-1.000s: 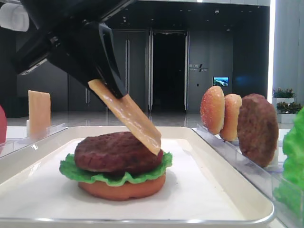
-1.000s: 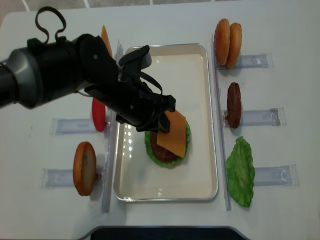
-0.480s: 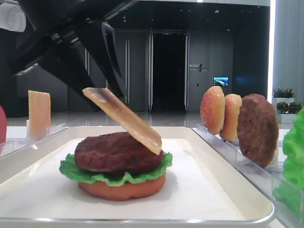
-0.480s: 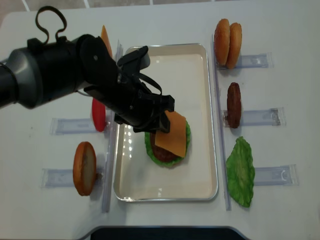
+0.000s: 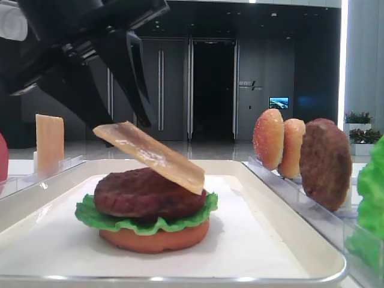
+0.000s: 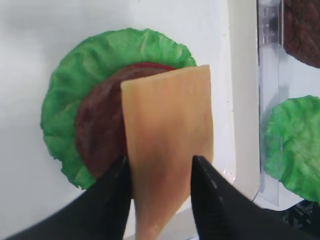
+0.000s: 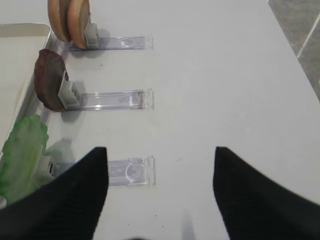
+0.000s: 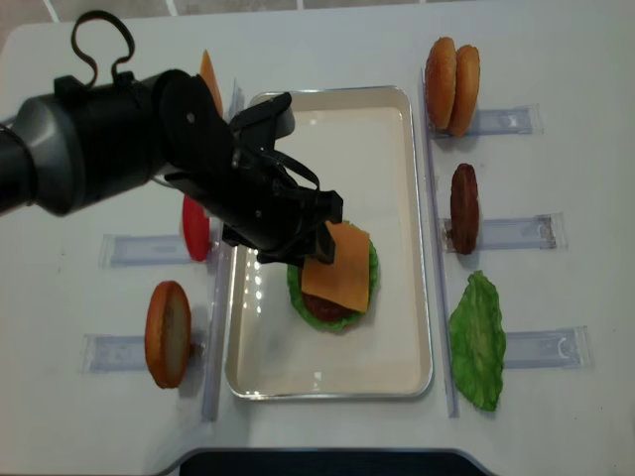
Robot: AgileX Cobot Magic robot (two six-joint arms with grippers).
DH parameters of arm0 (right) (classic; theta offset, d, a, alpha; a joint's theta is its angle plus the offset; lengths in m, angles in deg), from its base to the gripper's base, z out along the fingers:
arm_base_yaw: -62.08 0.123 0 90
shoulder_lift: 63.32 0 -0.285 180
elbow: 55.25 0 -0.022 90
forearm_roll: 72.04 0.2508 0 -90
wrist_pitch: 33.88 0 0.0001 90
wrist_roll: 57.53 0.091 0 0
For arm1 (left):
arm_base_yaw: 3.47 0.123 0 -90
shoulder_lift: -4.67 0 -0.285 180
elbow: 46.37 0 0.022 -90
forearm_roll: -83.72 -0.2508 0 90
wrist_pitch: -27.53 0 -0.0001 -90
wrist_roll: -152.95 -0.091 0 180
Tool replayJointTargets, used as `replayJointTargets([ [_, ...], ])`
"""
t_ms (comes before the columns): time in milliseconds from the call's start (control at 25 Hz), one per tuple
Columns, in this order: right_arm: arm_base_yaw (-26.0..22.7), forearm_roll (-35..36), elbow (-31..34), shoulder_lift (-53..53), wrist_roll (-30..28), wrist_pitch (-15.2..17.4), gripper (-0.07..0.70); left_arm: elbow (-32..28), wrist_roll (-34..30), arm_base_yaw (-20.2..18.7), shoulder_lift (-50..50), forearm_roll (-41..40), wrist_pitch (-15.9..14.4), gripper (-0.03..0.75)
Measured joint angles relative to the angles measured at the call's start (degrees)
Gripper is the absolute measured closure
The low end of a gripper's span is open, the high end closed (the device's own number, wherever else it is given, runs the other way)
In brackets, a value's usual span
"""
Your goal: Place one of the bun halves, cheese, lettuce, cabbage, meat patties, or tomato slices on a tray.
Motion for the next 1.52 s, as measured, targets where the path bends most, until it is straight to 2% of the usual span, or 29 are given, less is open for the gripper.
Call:
replayJointTargets([
  [320, 0.0, 0.0, 0.0, 0.0, 0.0, 0.0, 0.171, 0.0, 3.2, 0.0, 0.0, -3.4, -1.2, 0.259],
  [680, 0.0, 0.0, 0.0, 0.0, 0.0, 0.0, 0.171, 0.0, 7.3, 0.0, -0.6, -8.5, -2.1, 0.196],
  [800, 0.0, 0.0, 0.0, 0.0, 0.0, 0.0, 0.171, 0.2, 7.5, 0.0, -1.6, -10.0, -3.9, 0.191],
  [960, 0.0, 0.0, 0.0, 0.0, 0.0, 0.0, 0.171, 2.8, 8.8, 0.0, -1.8, -13.6, -8.8, 0.183],
  [1120, 0.0, 0.0, 0.0, 0.0, 0.0, 0.0, 0.171, 6.0, 9.3, 0.0, -1.8, -16.4, -14.0, 0.127],
  [1320, 0.0, 0.0, 0.0, 0.0, 0.0, 0.0, 0.171, 9.5, 10.9, 0.0, -1.8, -21.8, -22.8, 0.093],
  [1520, 0.0, 0.0, 0.0, 0.0, 0.0, 0.0, 0.171, 14.6, 13.0, 0.0, -1.8, -26.7, -29.8, 0.09],
])
